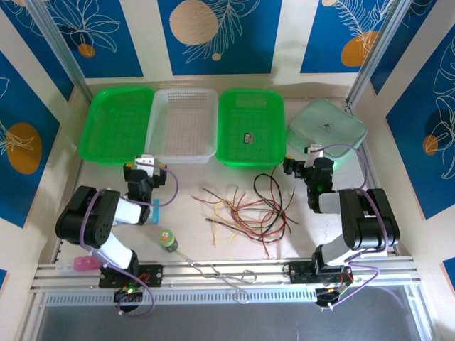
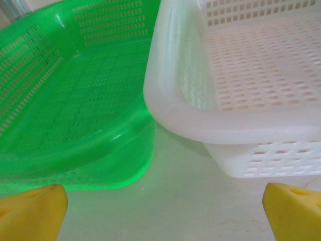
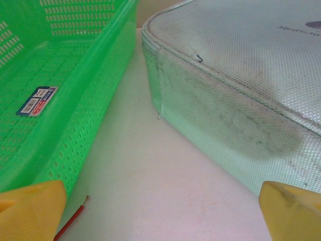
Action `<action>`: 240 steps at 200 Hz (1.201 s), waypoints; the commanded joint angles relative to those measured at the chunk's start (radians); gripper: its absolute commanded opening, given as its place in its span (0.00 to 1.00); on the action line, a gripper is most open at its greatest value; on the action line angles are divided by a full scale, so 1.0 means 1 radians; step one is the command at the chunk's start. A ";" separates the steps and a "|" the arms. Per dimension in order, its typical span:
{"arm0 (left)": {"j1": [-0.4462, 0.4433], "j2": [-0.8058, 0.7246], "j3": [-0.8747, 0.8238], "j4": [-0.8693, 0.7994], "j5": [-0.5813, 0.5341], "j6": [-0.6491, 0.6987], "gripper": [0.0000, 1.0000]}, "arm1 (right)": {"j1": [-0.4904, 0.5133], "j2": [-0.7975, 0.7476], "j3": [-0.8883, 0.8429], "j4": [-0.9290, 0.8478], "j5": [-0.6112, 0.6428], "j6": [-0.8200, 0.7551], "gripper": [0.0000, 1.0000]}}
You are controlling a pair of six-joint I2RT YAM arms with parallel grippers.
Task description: Untangle the cables
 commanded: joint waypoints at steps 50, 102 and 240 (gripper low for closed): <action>-0.023 -0.123 -0.101 0.145 0.017 0.042 0.99 | 0.112 -0.283 -0.073 -0.096 0.131 -0.066 0.99; -0.061 -0.392 -0.032 -0.198 -0.016 0.051 0.99 | 0.105 -0.734 -0.105 -0.495 0.266 0.055 0.99; -0.069 -0.631 0.543 -1.713 0.365 -0.412 1.00 | 0.662 -0.647 0.403 -1.513 -0.014 0.847 0.88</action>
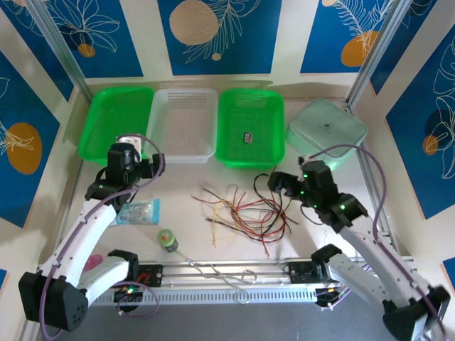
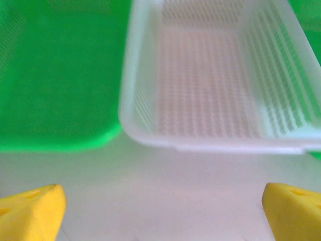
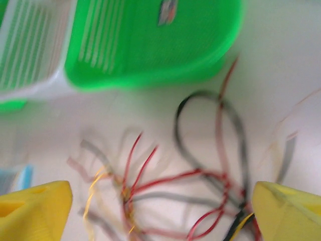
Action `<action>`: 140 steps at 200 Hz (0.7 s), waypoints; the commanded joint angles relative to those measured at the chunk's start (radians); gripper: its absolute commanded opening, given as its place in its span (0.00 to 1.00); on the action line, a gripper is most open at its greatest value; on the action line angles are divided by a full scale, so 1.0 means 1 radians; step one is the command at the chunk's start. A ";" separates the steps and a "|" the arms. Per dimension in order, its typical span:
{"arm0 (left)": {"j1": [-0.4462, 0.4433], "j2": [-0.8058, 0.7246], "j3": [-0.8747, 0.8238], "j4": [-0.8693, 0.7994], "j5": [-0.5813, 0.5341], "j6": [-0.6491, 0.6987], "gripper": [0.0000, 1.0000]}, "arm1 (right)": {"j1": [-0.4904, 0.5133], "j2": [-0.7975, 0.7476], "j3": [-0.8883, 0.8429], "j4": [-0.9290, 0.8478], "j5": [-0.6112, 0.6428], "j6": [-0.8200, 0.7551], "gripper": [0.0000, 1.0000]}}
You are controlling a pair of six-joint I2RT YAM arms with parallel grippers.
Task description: Untangle the cables
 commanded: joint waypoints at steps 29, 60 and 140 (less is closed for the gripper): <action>-0.019 -0.033 0.006 -0.273 0.221 -0.113 0.99 | 0.403 0.242 0.025 0.107 0.014 0.389 0.85; -0.019 -0.068 -0.014 -0.282 0.253 -0.106 0.98 | 0.426 0.475 0.038 0.328 -0.099 0.454 0.72; -0.020 -0.098 -0.079 -0.235 0.369 -0.164 0.93 | 0.413 0.811 0.154 0.496 -0.210 0.495 0.51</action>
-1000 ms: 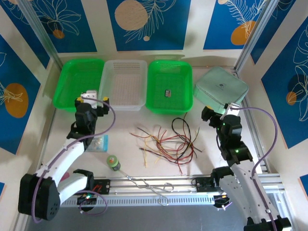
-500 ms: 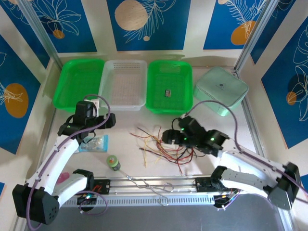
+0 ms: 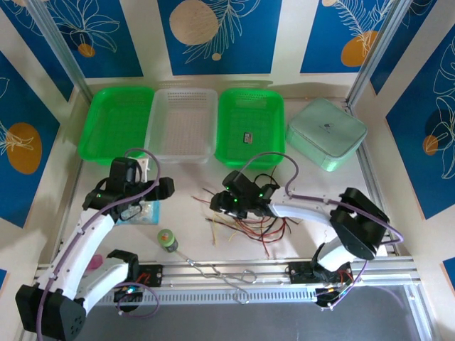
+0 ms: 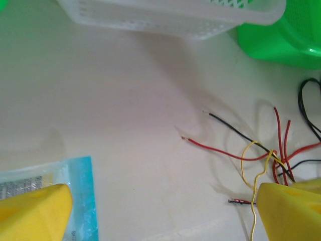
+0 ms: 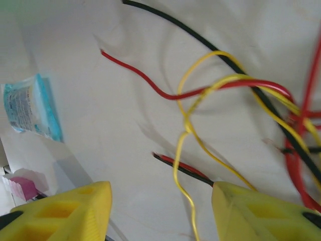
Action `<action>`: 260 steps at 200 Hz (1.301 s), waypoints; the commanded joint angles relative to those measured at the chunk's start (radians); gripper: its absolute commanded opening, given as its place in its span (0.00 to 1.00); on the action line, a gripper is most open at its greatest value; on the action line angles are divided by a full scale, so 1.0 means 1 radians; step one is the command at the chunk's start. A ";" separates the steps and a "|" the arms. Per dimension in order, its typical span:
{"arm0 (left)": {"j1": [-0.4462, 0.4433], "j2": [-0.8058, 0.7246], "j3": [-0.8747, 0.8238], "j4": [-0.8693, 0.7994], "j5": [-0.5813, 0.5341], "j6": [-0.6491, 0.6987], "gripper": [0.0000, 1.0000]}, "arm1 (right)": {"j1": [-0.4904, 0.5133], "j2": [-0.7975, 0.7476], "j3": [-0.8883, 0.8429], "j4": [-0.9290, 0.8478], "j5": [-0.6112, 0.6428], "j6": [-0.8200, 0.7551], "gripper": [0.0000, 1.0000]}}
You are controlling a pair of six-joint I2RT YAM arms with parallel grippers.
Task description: Untangle the cables
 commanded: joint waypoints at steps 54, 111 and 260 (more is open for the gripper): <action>-0.007 0.003 -0.018 0.028 0.064 -0.031 0.93 | 0.000 0.189 0.086 0.075 -0.087 0.061 0.46; -0.007 -0.004 -0.019 0.025 0.046 -0.034 0.94 | 0.003 0.233 0.102 0.075 -0.094 0.051 0.25; -0.087 -0.005 0.243 0.203 0.317 -0.022 0.85 | -0.203 -0.378 0.049 0.065 -0.335 -0.293 0.00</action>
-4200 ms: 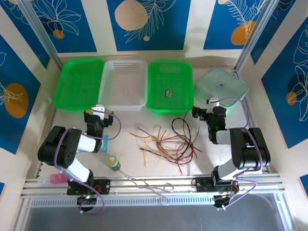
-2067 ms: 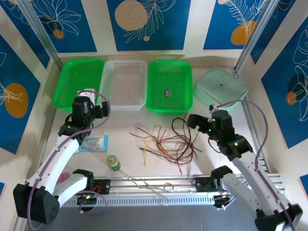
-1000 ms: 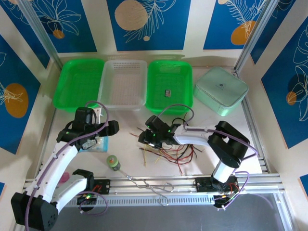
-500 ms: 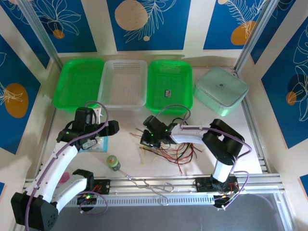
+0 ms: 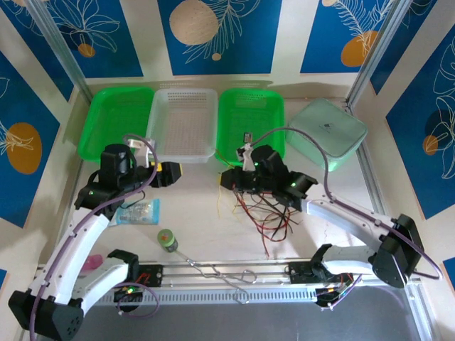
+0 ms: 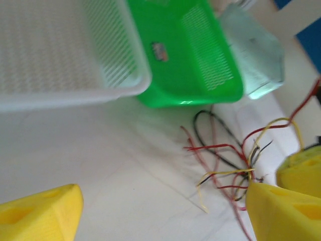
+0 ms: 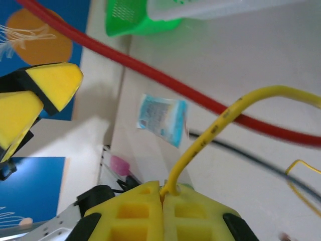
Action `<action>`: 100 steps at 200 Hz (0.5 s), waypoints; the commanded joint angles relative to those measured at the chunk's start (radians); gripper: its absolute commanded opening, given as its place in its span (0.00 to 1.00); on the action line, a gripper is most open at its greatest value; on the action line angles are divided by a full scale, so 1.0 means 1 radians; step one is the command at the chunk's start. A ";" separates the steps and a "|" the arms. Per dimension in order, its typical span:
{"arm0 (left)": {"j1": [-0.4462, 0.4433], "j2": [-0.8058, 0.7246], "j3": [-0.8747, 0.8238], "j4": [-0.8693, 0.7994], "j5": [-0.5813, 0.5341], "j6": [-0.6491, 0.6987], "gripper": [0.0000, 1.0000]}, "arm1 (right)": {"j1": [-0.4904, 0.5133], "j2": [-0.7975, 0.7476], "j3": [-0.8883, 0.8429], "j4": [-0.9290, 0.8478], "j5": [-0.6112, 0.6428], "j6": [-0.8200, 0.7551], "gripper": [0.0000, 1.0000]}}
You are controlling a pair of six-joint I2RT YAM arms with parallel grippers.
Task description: Untangle the cables
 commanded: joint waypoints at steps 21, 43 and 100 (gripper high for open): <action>-0.075 0.006 0.105 0.055 0.079 -0.014 0.86 | -0.080 -0.064 -0.031 0.131 -0.184 -0.110 0.00; -0.100 0.010 0.112 0.067 0.056 -0.020 0.86 | -0.129 -0.035 -0.023 0.264 -0.275 -0.111 0.00; -0.121 0.011 0.120 0.083 0.023 -0.038 0.87 | -0.145 0.148 0.147 0.484 -0.461 -0.091 0.00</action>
